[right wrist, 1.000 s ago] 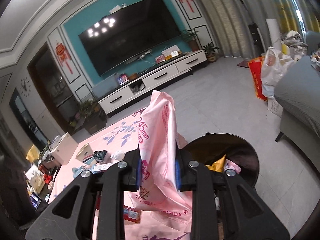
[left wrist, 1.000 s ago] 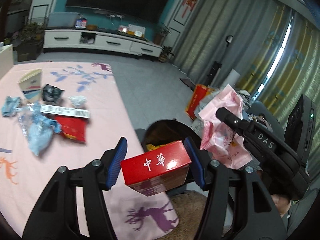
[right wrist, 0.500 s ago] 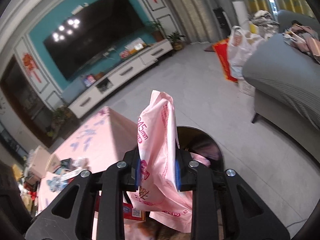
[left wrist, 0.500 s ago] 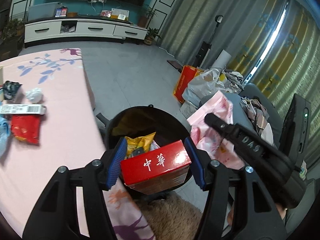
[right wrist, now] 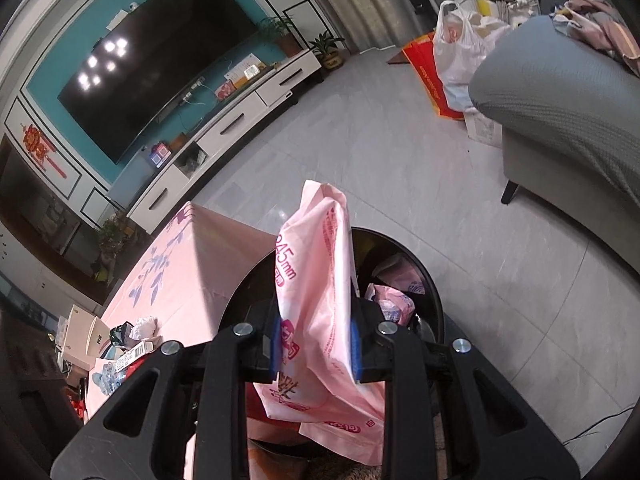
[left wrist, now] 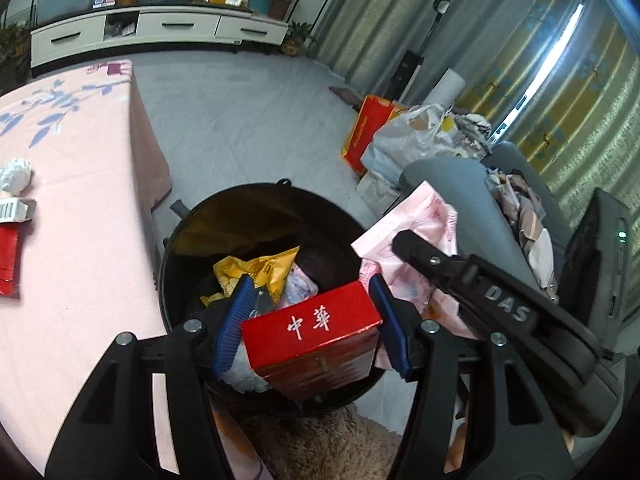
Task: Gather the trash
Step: 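Open both tools to drop the box and tissue pack into the bin, then move both tools back over the table toward the paper cup and mask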
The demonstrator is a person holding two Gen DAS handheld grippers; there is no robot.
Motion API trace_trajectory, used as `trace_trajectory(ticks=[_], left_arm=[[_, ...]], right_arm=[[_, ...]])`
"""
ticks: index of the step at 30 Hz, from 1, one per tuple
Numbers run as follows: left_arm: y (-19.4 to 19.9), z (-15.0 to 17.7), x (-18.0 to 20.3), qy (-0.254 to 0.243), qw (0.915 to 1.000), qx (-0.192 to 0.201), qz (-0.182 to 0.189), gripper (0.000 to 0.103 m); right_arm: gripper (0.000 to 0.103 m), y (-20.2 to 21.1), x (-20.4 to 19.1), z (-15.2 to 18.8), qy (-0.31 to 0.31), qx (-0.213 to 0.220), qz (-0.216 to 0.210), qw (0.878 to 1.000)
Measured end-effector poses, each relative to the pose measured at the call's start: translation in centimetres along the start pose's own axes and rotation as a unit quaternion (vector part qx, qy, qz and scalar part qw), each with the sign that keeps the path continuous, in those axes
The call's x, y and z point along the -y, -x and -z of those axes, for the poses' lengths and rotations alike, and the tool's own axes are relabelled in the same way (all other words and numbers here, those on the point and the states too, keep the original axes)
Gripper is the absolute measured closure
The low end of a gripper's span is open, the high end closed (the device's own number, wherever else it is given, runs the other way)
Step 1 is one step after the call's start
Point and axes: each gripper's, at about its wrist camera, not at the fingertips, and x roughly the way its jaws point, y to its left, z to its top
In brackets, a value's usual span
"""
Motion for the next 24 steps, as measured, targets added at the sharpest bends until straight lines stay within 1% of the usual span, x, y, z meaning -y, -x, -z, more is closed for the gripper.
trace_trajectory(ticks=[5,8,11,12,13,15,17,20,24], left_arm=[[-1.5,0.1,-0.8,0.012,0.9998,-0.015,-0.008,0.043],[-2.2,0.4,-1.0,0.011,0.9996,-0.026,-0.011,0.043],[-2.3,0.5,-1.0,0.006,0.9995,-0.025,-0.021,0.036],[-2.2,0.6,-1.0,0.005,0.9995,-0.023,-0.022,0.031],[-2.0,0.6,-1.0,0.005,0.9995,-0.02,-0.022,0.029],[-1.4,0.5,-1.1,0.005,0.9996,-0.012,-0.023,0.021],[-0.5,0.4,-1.5,0.01,0.9996,-0.001,-0.027,0.017],[1.0,0.2,-2.1,0.02,0.9992,0.013,-0.031,0.014],[3.8,0.2,-4.0,0.044,0.9974,0.037,-0.043,0.008]], right_arm=[[0.077,-0.8,0.2,0.0,-0.006,-0.012,0.009,1.0],[0.076,-0.9,0.1,0.1,-0.005,-0.018,0.01,1.0],[0.072,-0.9,-0.1,0.1,-0.001,-0.018,0.012,1.0],[0.068,-0.9,-0.1,0.1,-0.002,-0.018,0.012,1.0],[0.065,-0.9,-0.1,0.1,-0.003,-0.018,0.011,1.0],[0.048,-0.8,-0.1,0.1,-0.005,-0.02,0.003,1.0],[0.041,-0.7,-0.2,0.1,-0.007,-0.018,-0.008,1.0],[0.036,-0.5,-0.6,0.1,-0.004,-0.014,-0.014,1.0],[0.034,-0.6,-1.2,0.2,0.01,-0.013,-0.009,1.0]])
